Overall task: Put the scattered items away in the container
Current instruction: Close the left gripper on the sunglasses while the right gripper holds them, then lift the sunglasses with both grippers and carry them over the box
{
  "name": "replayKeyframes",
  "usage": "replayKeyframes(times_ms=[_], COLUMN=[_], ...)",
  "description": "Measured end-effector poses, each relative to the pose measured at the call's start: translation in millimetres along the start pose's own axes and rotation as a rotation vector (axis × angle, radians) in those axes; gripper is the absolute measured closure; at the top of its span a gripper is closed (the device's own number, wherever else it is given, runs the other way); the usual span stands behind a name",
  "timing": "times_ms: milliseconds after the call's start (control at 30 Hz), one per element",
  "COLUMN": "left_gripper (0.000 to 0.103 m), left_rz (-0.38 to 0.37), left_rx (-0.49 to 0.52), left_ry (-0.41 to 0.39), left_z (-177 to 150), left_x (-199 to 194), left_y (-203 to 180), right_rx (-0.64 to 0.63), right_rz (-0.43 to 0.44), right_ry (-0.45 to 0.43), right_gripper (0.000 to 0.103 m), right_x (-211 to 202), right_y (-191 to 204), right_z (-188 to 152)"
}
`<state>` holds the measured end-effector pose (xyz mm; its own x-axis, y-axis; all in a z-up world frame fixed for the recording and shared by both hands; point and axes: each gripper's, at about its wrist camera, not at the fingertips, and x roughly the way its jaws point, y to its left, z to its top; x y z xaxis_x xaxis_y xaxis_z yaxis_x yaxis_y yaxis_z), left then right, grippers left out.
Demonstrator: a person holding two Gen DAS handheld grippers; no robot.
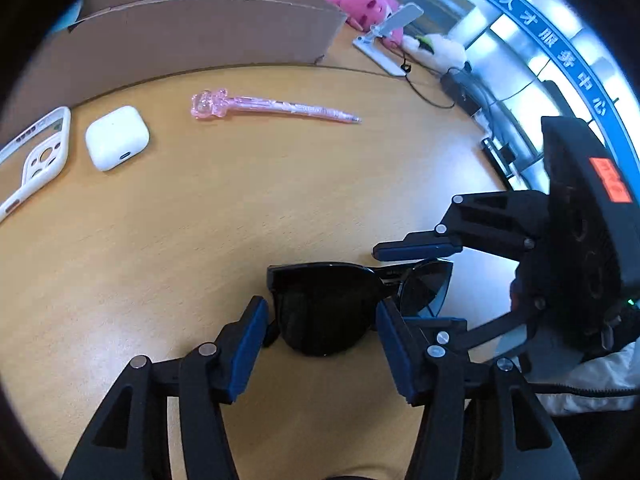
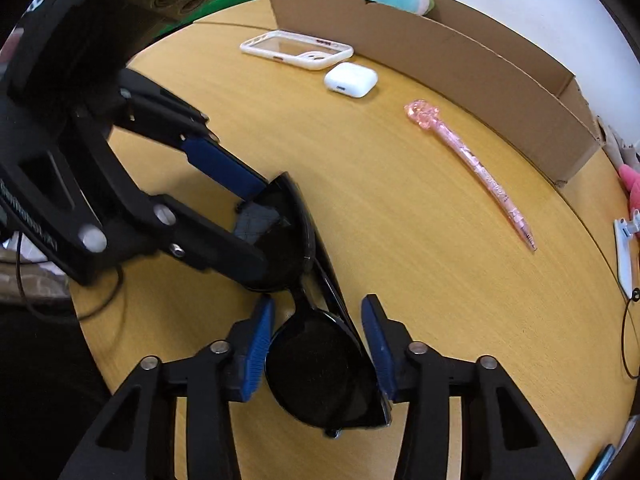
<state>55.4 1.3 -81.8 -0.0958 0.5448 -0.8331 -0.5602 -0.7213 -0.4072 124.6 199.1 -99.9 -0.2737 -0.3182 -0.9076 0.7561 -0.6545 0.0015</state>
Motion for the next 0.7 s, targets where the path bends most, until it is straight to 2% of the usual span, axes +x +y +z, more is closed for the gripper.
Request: replayKeyframes(times_ms=[200,433,700], left_gripper=[0.05,0.05,0.049], left_rz=[0.034,0.027,0.052], left_rx=[0.002,-0.028,-0.036], left_ry=[-0.003,-0.077,-0.146], left_z=[0.2,9.4,39.1], left_x=[-3.5,-31.1,-53.0], left_y=[-2.9,3.5,11.7], right_rx=[-0.035,-0.028,0.025], right_rz=[0.021,0.047,0.033], right_ry=[-0.02,-0.056,-0.093], right_gripper=[0.061,0.062,0.064], right_x=[3.3,-2.5,-6.8], right_y=[9.3,10.4,3.0], right_z=[3.0,24.0,57.2])
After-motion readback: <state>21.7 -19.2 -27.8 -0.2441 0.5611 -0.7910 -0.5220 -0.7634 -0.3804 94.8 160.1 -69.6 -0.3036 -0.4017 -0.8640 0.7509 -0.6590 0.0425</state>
